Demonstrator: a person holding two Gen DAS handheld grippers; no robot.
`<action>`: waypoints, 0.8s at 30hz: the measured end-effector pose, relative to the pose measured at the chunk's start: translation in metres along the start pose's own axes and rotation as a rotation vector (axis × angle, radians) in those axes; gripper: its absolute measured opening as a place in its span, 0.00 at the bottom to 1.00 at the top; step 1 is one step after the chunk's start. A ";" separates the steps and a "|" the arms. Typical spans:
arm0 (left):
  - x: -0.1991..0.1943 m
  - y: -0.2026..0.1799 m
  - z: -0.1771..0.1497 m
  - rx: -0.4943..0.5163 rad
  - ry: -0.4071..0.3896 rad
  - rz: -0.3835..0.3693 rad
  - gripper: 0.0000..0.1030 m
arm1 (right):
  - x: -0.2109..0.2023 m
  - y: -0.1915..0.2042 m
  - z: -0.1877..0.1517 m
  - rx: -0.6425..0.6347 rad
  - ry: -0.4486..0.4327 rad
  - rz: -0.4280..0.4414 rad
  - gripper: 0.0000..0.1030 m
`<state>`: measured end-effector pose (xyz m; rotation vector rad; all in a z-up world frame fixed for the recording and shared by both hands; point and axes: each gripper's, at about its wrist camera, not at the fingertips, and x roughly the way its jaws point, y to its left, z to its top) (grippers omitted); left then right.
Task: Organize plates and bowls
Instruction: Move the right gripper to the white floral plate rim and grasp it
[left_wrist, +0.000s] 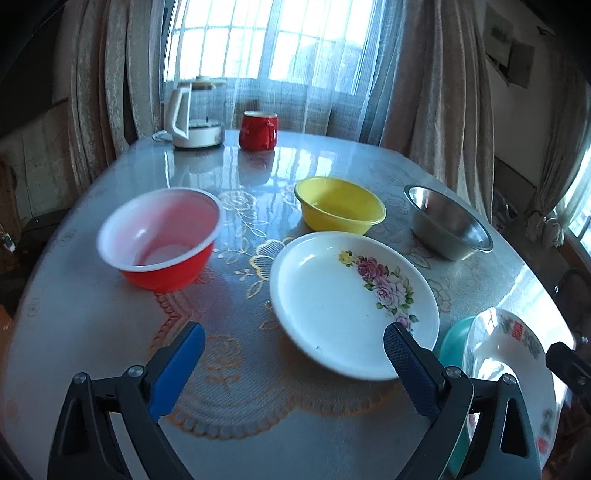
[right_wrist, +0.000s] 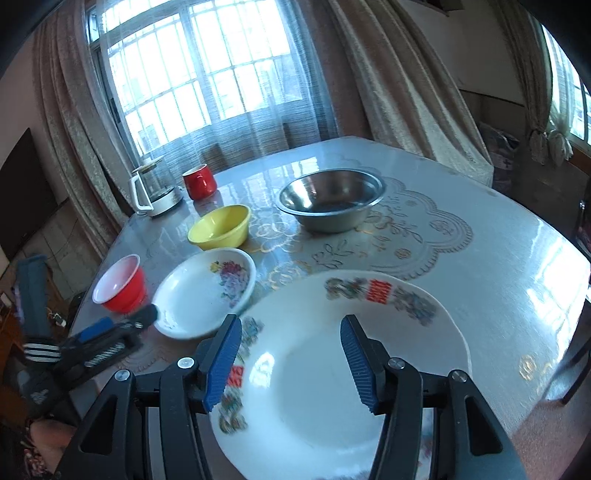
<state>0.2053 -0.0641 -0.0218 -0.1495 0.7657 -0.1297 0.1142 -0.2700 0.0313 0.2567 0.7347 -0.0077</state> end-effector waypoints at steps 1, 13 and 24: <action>0.004 -0.001 0.001 0.002 0.004 -0.005 0.95 | 0.004 0.002 0.004 -0.001 0.003 0.004 0.55; 0.016 0.006 0.000 0.006 0.038 -0.075 0.95 | 0.067 0.029 0.051 -0.021 0.095 0.039 0.55; 0.027 0.017 0.004 -0.026 0.070 -0.109 0.95 | 0.121 0.042 0.064 -0.028 0.240 0.052 0.55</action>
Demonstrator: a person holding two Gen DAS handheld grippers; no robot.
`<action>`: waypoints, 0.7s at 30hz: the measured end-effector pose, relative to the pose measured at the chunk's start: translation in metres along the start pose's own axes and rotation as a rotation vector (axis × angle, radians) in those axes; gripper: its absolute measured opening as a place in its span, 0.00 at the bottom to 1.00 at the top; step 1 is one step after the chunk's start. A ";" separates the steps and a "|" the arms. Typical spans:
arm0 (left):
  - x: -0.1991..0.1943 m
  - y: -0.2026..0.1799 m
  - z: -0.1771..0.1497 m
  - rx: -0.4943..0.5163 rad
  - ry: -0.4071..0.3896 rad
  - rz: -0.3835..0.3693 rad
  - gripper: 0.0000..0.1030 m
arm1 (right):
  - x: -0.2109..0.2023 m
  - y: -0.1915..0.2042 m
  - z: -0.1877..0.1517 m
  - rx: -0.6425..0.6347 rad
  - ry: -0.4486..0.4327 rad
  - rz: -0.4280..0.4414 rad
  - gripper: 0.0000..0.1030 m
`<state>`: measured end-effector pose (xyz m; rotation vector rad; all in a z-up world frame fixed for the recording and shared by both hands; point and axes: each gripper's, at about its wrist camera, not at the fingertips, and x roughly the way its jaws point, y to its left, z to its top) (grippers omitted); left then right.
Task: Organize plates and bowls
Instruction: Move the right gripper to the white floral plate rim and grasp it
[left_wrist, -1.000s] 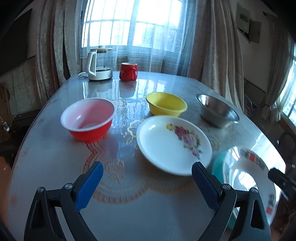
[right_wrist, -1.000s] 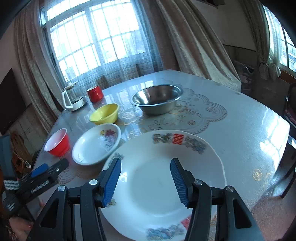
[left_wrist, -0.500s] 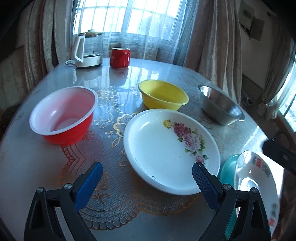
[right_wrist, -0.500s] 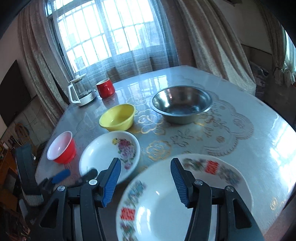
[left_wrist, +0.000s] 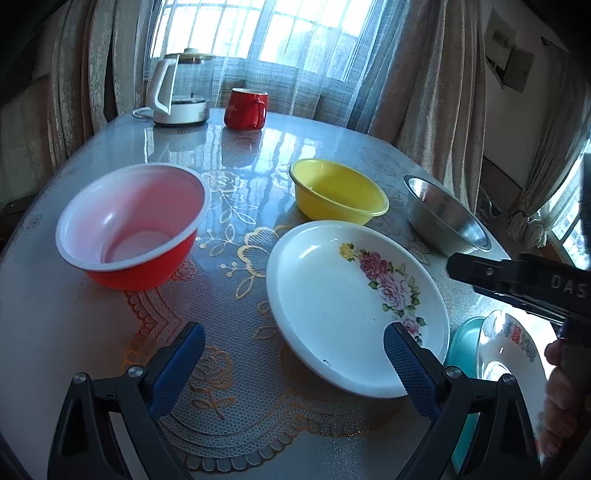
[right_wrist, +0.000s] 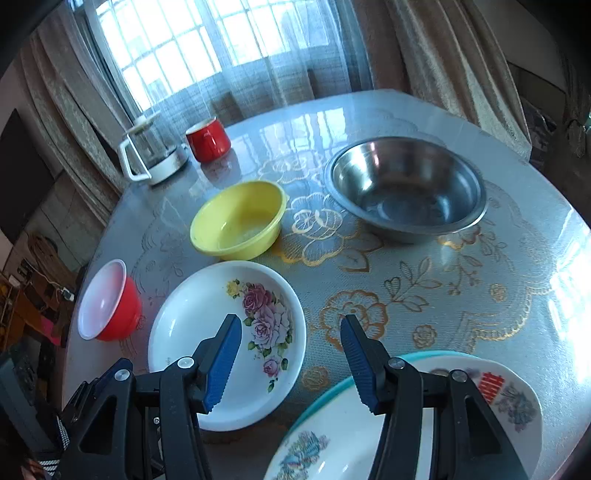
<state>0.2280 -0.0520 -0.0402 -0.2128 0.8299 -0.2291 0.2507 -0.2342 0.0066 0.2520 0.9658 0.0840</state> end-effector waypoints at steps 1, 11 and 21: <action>0.001 0.000 0.000 -0.002 0.005 -0.010 0.95 | 0.003 0.001 0.001 -0.004 0.008 -0.003 0.55; 0.005 0.000 0.001 -0.028 0.044 -0.110 0.84 | 0.027 0.003 0.005 -0.041 0.084 0.002 0.55; 0.012 0.008 0.004 -0.052 0.056 -0.124 0.66 | 0.050 -0.001 0.008 -0.024 0.143 0.033 0.43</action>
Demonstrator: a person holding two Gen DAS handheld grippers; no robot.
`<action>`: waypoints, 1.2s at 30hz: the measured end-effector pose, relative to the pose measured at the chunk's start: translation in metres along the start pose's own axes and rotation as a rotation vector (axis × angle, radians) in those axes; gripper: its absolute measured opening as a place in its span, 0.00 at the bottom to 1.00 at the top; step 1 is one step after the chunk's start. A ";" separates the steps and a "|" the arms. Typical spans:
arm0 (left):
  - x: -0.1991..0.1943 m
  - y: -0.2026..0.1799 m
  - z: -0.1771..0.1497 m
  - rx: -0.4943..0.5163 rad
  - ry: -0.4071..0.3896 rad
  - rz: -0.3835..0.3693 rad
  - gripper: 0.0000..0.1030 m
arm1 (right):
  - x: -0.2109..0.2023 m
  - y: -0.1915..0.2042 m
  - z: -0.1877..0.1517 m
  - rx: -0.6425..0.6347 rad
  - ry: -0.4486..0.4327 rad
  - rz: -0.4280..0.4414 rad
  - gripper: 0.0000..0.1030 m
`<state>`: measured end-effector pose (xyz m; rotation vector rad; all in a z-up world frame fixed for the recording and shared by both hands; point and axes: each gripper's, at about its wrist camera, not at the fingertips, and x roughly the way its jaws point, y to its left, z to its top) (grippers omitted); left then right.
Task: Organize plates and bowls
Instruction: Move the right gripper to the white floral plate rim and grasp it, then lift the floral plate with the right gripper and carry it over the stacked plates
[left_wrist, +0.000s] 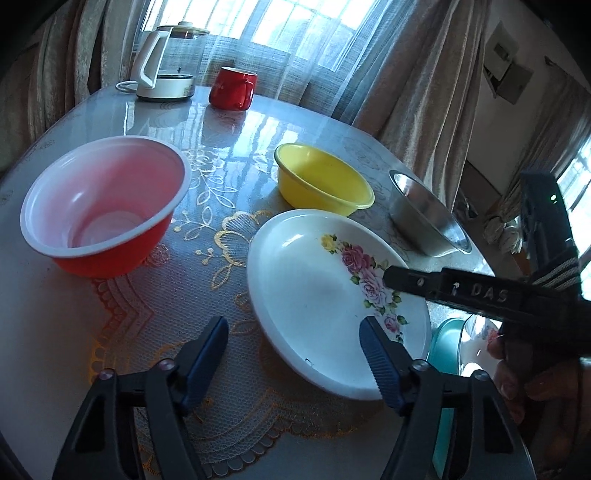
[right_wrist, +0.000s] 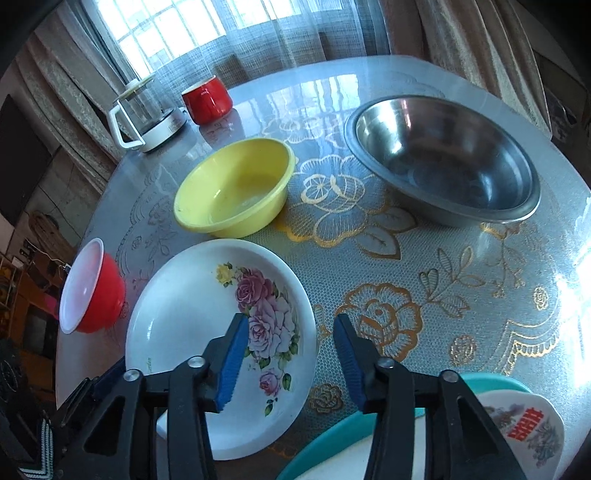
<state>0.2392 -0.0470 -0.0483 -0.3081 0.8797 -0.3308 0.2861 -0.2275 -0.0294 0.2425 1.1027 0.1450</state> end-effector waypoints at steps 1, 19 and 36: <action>0.001 -0.001 0.000 0.009 0.001 0.006 0.63 | 0.002 0.000 0.000 0.000 0.006 0.002 0.40; 0.002 -0.004 -0.002 0.068 0.006 0.065 0.35 | 0.010 0.003 -0.001 -0.021 0.036 0.002 0.19; 0.002 -0.005 -0.002 0.093 0.007 0.091 0.35 | -0.011 0.007 -0.010 0.020 -0.020 0.047 0.19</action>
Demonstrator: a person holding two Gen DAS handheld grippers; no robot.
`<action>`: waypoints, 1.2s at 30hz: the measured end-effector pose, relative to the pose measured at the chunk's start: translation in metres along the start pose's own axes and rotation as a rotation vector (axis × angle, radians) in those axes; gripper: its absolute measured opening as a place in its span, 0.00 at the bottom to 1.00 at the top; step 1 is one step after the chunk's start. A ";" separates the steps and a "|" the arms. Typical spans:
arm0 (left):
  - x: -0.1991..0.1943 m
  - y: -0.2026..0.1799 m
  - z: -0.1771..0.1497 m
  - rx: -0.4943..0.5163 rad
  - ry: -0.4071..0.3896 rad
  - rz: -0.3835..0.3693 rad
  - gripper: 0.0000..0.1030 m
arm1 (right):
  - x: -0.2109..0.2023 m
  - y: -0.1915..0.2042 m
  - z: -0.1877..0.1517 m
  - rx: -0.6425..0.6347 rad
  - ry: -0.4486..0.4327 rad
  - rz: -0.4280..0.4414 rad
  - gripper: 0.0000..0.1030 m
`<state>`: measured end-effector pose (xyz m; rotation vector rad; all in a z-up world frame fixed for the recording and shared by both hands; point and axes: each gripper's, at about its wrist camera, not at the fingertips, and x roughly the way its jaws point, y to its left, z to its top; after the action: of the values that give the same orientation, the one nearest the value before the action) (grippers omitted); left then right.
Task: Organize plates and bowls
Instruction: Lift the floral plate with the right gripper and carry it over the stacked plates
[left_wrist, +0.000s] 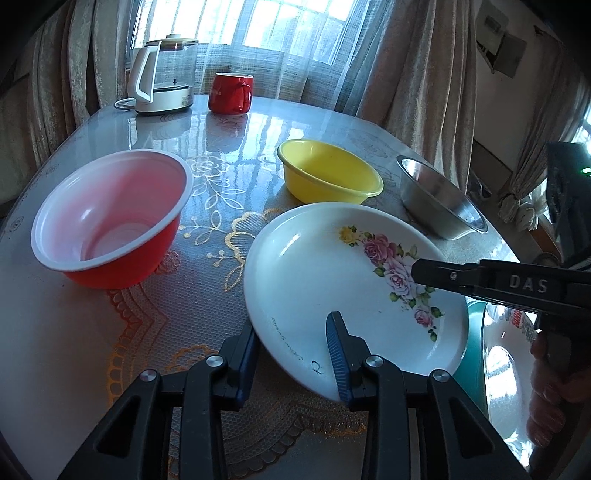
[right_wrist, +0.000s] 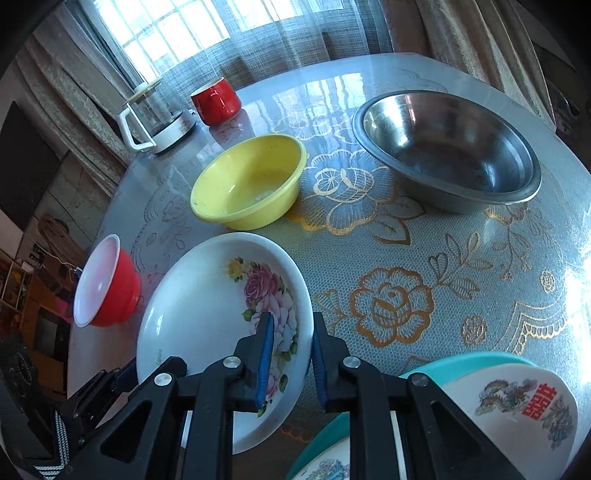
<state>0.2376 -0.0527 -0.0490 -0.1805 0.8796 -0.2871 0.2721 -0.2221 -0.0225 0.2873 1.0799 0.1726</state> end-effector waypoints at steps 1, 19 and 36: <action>0.000 0.000 0.000 -0.002 -0.002 -0.003 0.36 | -0.003 0.000 -0.002 -0.002 -0.007 0.000 0.19; -0.012 -0.006 -0.001 0.011 -0.038 -0.092 0.35 | -0.040 -0.001 -0.024 0.017 -0.121 -0.019 0.19; -0.036 -0.023 -0.007 0.064 -0.122 -0.185 0.35 | -0.082 -0.007 -0.050 0.027 -0.212 -0.042 0.19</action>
<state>0.2061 -0.0635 -0.0206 -0.2185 0.7330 -0.4714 0.1898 -0.2437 0.0225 0.2999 0.8774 0.0877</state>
